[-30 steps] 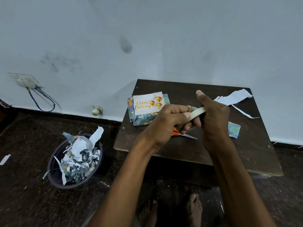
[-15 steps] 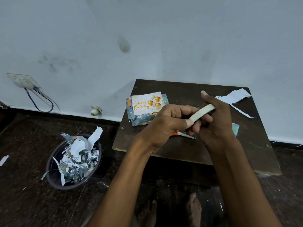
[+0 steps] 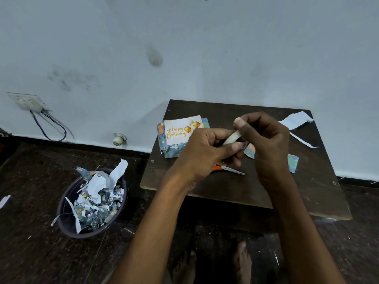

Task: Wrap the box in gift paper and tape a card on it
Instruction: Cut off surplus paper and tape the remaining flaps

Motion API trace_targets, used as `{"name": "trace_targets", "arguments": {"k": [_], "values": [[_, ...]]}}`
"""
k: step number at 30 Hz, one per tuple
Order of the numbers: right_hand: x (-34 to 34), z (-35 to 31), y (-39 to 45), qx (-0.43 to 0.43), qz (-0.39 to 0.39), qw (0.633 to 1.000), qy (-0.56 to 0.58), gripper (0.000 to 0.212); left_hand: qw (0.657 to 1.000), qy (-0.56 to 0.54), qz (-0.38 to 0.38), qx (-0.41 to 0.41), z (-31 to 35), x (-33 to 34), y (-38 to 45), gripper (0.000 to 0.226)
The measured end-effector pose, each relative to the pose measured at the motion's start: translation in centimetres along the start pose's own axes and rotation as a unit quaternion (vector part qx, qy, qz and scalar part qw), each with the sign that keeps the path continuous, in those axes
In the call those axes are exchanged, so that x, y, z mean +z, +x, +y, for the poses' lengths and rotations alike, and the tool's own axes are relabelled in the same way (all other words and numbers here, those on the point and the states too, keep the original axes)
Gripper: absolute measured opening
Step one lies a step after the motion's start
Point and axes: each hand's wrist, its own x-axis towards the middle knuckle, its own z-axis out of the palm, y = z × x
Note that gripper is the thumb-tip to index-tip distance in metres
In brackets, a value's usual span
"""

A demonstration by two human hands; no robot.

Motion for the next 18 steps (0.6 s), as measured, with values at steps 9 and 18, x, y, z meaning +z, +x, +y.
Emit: {"name": "trace_targets", "arguments": {"k": [9, 18], "values": [[-0.7, 1.3, 0.0, 0.022, -0.010, 1.000, -0.004, 0.017, 0.987, 0.018, 0.154, 0.038, -0.2, 0.2, 0.3, 0.012], [-0.9, 1.0, -0.5, -0.049, -0.024, 0.993, -0.108, 0.006, 0.978, 0.060, 0.199, 0.017, -0.5, -0.7, 0.4, 0.014]]}}
